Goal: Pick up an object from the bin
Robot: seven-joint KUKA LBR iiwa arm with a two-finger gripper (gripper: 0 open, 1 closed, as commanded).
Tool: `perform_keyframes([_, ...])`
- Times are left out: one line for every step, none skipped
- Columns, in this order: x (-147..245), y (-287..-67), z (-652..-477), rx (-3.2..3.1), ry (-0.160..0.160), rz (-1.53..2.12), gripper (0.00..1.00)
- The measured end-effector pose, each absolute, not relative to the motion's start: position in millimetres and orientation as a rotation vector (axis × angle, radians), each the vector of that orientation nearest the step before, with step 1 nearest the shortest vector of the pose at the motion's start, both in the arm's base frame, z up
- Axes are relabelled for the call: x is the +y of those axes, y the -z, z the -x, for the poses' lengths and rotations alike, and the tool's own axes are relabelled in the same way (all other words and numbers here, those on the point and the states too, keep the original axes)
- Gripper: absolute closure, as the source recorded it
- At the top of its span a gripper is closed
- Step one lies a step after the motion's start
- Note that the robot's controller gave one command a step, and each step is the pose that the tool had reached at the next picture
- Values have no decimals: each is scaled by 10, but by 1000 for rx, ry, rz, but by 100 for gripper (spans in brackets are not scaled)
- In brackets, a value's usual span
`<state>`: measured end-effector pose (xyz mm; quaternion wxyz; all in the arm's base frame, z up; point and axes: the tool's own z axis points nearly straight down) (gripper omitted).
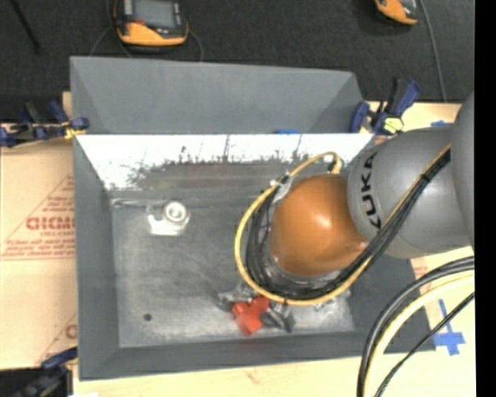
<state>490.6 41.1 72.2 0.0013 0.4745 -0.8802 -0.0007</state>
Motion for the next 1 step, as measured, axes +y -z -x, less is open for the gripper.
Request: perform_keyframes([423, -720, -4915, -2784, 1, -1440, 100])
